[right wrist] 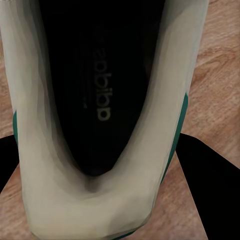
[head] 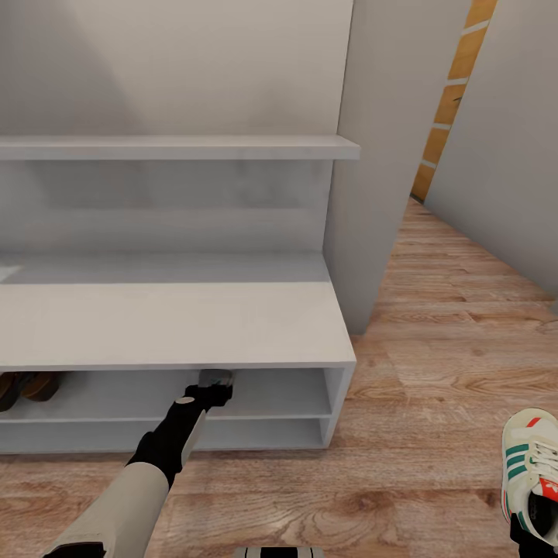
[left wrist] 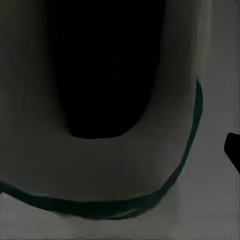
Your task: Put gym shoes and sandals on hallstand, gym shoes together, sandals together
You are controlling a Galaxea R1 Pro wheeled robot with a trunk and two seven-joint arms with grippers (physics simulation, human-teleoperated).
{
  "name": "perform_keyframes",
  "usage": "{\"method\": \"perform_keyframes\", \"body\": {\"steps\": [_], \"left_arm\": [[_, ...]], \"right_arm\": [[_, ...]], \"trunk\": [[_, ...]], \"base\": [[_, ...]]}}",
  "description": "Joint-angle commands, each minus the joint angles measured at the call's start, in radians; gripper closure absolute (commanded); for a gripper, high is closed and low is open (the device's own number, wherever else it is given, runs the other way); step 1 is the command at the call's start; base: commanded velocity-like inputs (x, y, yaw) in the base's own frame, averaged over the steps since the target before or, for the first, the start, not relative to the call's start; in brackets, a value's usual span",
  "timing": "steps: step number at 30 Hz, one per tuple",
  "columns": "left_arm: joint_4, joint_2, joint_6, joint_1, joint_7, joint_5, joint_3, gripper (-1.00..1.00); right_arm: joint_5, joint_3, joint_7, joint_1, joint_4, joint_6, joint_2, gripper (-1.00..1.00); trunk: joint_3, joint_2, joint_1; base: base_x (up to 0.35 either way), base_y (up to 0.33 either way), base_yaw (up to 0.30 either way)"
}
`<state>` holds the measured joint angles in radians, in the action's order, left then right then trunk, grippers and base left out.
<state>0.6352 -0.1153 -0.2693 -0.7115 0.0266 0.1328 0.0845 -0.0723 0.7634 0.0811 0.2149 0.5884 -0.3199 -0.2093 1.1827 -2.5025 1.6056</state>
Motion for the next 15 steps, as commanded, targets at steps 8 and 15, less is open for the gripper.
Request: {"method": "perform_keyframes", "body": {"steps": [8, 15], "left_arm": [[0.005, -0.001, -0.004, 0.0, -0.002, 0.01, 0.006, -1.0], [0.005, -0.001, -0.004, 0.0, -0.002, 0.01, 0.006, -1.0]], "right_arm": [[-0.007, 0.008, 0.008, 0.001, -0.001, -0.004, 0.001, 1.0], [-0.007, 0.008, 0.008, 0.001, -0.001, -0.004, 0.001, 1.0]], "trunk": [[0.001, 0.0, 0.0], [0.001, 0.0, 0.0]], "base": [[0.0, 0.0, 0.0], [-0.009, 0.0, 0.0]]}}
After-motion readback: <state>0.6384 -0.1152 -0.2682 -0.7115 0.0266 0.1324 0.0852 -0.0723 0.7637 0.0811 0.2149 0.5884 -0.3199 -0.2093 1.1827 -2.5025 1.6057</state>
